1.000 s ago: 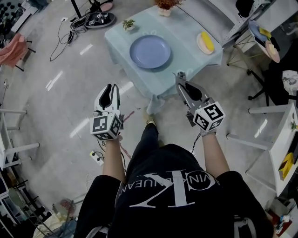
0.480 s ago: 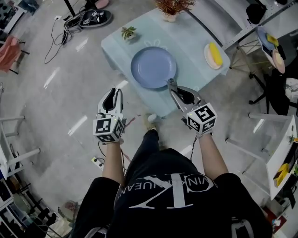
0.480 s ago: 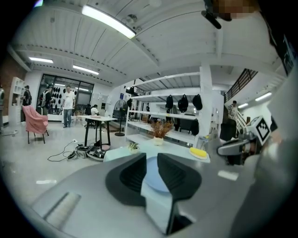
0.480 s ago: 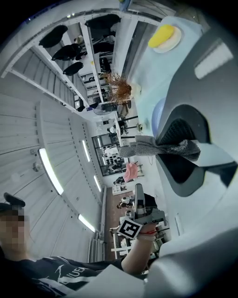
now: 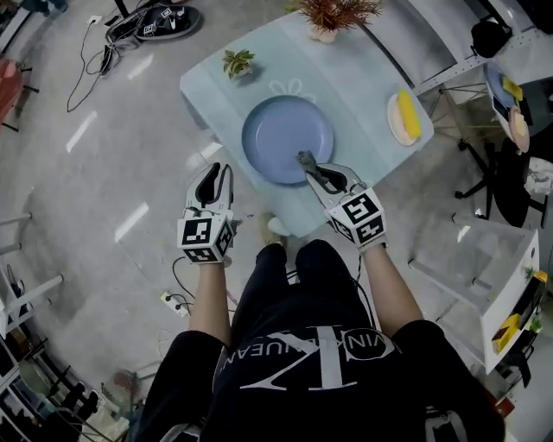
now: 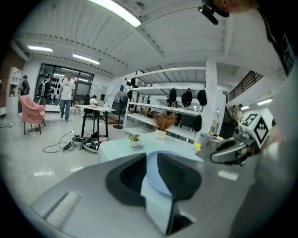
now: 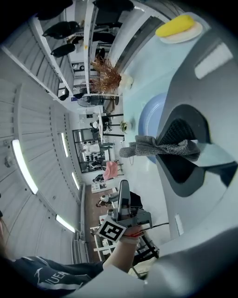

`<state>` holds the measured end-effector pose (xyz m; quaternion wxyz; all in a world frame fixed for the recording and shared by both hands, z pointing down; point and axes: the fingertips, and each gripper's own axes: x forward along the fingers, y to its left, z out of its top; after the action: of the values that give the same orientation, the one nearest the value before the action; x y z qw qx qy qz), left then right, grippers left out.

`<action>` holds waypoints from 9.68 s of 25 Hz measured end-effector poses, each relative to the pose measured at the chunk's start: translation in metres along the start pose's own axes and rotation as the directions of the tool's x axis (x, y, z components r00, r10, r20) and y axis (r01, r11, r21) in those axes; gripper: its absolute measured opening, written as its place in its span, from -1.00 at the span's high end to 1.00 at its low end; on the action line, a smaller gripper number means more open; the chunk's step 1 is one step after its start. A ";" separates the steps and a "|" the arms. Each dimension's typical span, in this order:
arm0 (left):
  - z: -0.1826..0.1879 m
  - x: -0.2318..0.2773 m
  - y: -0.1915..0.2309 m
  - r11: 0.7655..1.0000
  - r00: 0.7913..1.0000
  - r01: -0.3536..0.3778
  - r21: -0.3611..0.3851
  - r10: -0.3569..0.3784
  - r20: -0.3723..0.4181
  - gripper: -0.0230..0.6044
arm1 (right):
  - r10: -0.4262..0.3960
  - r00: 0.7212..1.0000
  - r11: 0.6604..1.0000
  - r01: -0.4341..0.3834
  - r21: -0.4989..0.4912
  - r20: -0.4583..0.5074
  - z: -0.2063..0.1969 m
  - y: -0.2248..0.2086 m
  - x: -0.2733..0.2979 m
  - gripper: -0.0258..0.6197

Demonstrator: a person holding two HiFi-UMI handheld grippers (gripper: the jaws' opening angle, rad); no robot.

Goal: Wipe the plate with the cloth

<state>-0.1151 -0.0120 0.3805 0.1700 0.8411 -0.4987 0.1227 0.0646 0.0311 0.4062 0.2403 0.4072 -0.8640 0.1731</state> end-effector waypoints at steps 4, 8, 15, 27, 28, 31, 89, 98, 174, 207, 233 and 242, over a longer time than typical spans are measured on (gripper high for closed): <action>-0.021 0.014 0.003 0.999 0.999 -0.020 -0.038 0.019 -0.035 0.93 | 0.032 0.998 0.997 -0.035 -0.064 -0.057 -0.003 -0.007 0.029 0.74; -0.038 0.030 0.006 0.996 0.997 -0.053 -0.068 0.049 -0.061 0.93 | 0.059 0.992 0.988 -0.074 -0.136 -0.112 -0.008 -0.016 0.061 0.74; -0.069 0.058 0.002 0.988 0.990 -0.103 -0.116 0.091 -0.110 0.93 | 0.123 0.964 0.929 -0.195 -0.316 -0.236 -0.017 -0.022 0.113 0.75; -0.093 0.087 0.014 0.968 0.983 -0.152 -0.197 0.129 -0.128 0.93 | 0.111 0.934 0.765 -0.298 -0.571 -0.339 -0.015 -0.029 0.189 0.76; -0.093 0.088 0.014 0.968 0.984 -0.151 -0.201 0.127 -0.126 0.93 | 0.112 0.933 0.752 -0.306 -0.584 -0.343 -0.014 -0.030 0.194 0.76; -0.094 0.092 0.015 0.965 0.984 -0.146 -0.218 0.120 -0.129 0.93 | 0.111 0.929 0.717 -0.320 -0.619 -0.353 -0.012 -0.032 0.206 0.76; -0.099 0.103 0.012 0.953 0.985 -0.141 -0.269 0.109 -0.132 0.93 | 0.099 0.767 0.811 -0.431 -0.395 -0.634 -0.096 -0.017 0.117 0.79; -0.099 0.103 0.012 0.953 0.986 -0.138 -0.271 0.106 -0.130 0.93 | 0.194 0.760 0.790 -0.496 -0.360 -0.621 -0.086 0.023 0.137 0.79; -0.100 0.103 0.012 0.951 0.988 -0.129 -0.281 0.097 -0.123 0.93 | 0.144 0.834 0.774 -0.431 -0.465 -0.533 -0.065 0.012 0.164 0.78; -0.101 0.105 0.014 0.952 0.988 -0.124 -0.281 0.093 -0.122 0.93 | -0.151 0.868 0.825 -0.154 -0.545 -0.474 -0.053 -0.114 0.160 0.78; -0.101 0.106 0.014 0.951 0.989 -0.120 -0.286 0.091 -0.116 0.93 | 0.017 0.894 0.780 -0.292 -0.554 -0.449 -0.035 -0.046 0.198 0.78; -0.102 0.106 0.014 0.951 0.989 -0.120 -0.286 0.090 -0.114 0.93 | -0.112 0.894 0.836 -0.150 -0.528 -0.433 -0.032 -0.106 0.191 0.78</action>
<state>-0.0811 -0.0614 0.5156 0.3099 0.7719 -0.5464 0.0982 0.0511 -0.1364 0.5499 0.5367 0.2614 -0.8022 0.0095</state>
